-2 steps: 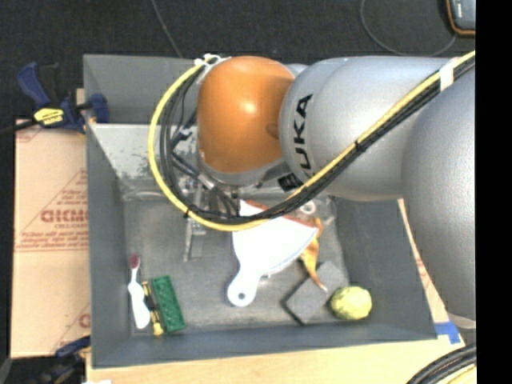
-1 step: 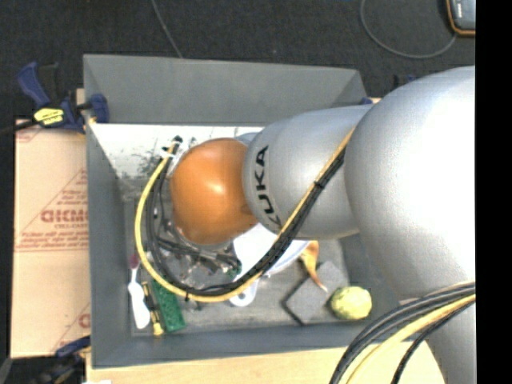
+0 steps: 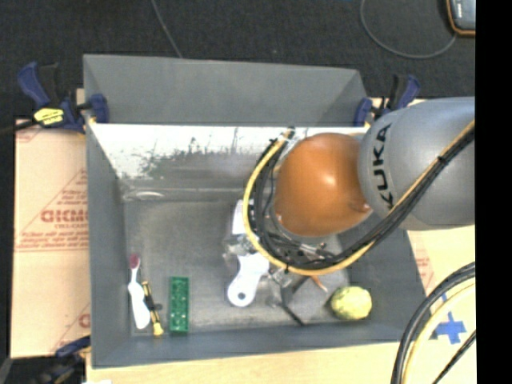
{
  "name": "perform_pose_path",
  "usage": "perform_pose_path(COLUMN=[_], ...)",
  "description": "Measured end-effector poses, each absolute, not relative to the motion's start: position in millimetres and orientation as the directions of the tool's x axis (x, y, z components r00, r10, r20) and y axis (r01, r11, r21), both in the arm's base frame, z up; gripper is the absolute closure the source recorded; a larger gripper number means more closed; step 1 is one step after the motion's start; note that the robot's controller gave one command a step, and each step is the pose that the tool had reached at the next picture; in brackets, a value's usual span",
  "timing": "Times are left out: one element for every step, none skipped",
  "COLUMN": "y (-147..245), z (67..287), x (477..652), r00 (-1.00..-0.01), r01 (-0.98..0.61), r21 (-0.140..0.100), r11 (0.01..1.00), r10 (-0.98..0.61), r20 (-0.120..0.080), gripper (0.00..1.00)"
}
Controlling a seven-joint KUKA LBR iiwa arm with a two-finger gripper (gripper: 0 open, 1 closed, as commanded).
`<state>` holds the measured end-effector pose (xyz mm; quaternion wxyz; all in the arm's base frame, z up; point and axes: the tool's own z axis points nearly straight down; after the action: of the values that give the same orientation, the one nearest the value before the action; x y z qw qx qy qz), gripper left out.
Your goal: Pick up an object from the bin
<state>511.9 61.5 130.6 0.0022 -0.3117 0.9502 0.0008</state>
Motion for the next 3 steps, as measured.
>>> perform_pose_path(y=[176,67,218], z=[110,78,76], x=[489.3,521.8,491.2], r00=[-0.625,-0.606,-0.435], r01=[-0.780,-0.796,-0.901], r21=[0.003,-0.005,-0.014], r11=[0.625,0.606,0.435], r10=[-0.780,-0.796,-0.901], r20=[-0.004,-0.007,-0.008], gripper=[0.00,0.00,1.00])
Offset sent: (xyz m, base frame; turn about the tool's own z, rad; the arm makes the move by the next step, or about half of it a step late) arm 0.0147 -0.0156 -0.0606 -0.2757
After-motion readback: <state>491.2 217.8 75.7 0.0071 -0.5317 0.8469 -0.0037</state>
